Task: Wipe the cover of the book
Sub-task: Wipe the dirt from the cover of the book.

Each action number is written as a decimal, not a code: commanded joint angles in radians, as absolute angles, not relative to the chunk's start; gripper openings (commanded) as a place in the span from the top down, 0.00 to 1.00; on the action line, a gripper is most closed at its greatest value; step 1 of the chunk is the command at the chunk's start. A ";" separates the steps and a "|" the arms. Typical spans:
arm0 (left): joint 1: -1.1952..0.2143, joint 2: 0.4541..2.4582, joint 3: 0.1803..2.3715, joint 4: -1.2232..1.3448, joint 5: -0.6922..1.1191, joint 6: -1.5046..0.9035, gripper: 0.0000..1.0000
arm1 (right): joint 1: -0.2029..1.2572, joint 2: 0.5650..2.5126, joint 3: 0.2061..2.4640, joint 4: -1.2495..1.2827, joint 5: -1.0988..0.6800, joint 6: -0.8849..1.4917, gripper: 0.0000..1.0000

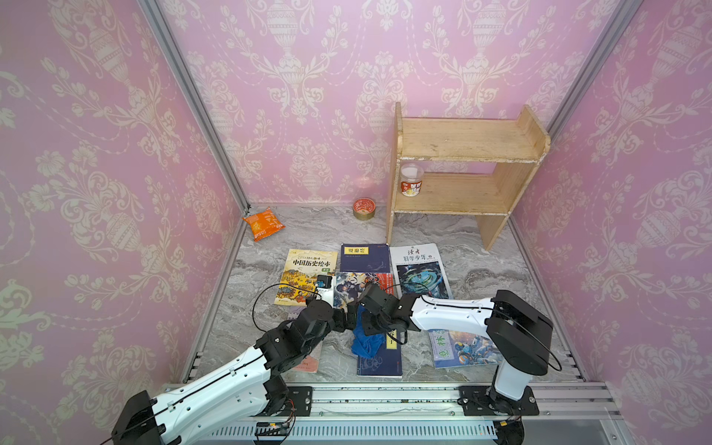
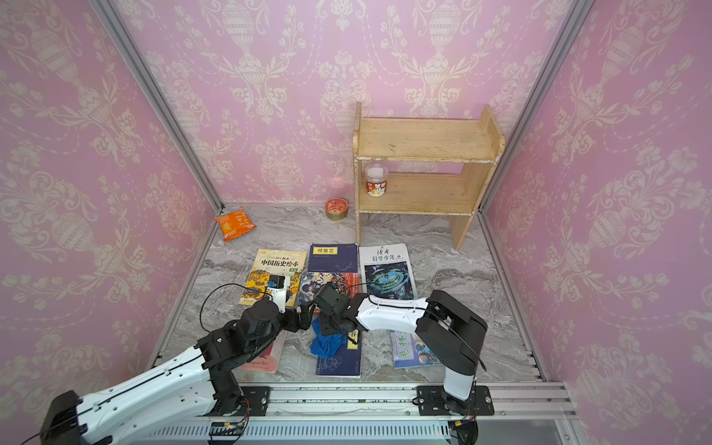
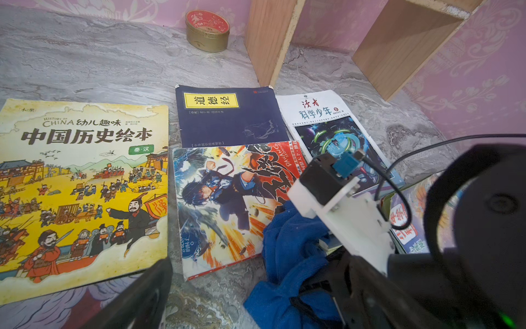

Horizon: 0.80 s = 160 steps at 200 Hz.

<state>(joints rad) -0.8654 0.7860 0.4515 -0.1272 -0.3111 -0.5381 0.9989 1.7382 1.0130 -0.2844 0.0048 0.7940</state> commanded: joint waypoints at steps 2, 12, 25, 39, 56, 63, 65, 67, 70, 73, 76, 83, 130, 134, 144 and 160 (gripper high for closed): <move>-0.856 0.805 0.452 -0.114 -0.274 -0.558 0.01 | 0.960 1.663 0.872 -0.446 0.052 0.814 1.00; -0.855 0.812 0.454 -0.111 -0.270 -0.561 0.01 | 0.956 1.623 0.848 -0.483 0.074 0.817 1.00; -0.853 0.816 0.457 -0.112 -0.262 -0.564 0.01 | 0.956 1.590 0.834 -0.520 0.091 0.821 1.00; -0.851 0.816 0.455 -0.115 -0.256 -0.578 0.01 | 0.961 1.581 0.831 -0.529 0.087 0.826 1.00; -0.852 0.812 0.451 -0.119 -0.246 -0.601 0.01 | 0.998 1.616 0.867 -0.516 0.074 0.824 1.00; -0.852 0.810 0.450 -0.124 -0.243 -0.612 0.01 | 1.022 1.647 0.897 -0.510 0.063 0.821 1.00; -0.851 0.809 0.451 -0.125 -0.242 -0.616 0.01 | 1.030 1.656 0.906 -0.508 0.058 0.820 1.00; -0.851 0.809 0.451 -0.127 -0.241 -0.619 0.01 | 1.038 1.666 0.917 -0.506 0.053 0.819 1.00; -0.851 0.807 0.451 -0.129 -0.241 -0.623 0.01 | 1.050 1.681 0.932 -0.501 0.043 0.817 1.00; -0.852 0.805 0.451 -0.133 -0.239 -0.628 0.01 | 1.062 1.697 0.948 -0.497 0.031 0.815 1.00; -0.851 0.804 0.451 -0.137 -0.239 -0.633 0.01 | 1.074 1.712 0.963 -0.491 0.022 0.813 1.00; -0.852 0.799 0.451 -0.145 -0.238 -0.647 0.01 | 1.098 1.747 0.995 -0.477 0.003 0.814 1.00; -0.847 0.766 0.460 -0.186 -0.210 -0.711 0.01 | 1.121 1.773 1.014 -0.457 -0.008 0.882 1.00; -0.847 0.763 0.460 -0.189 -0.206 -0.717 0.01 | 1.121 1.757 0.999 -0.466 0.005 0.889 1.00; -0.844 0.760 0.462 -0.197 -0.194 -0.726 0.01 | 1.120 1.712 0.956 -0.484 0.032 0.912 1.00; -0.839 0.749 0.467 -0.237 -0.200 -0.747 0.01 | 1.120 1.638 0.883 -0.499 0.050 0.963 1.00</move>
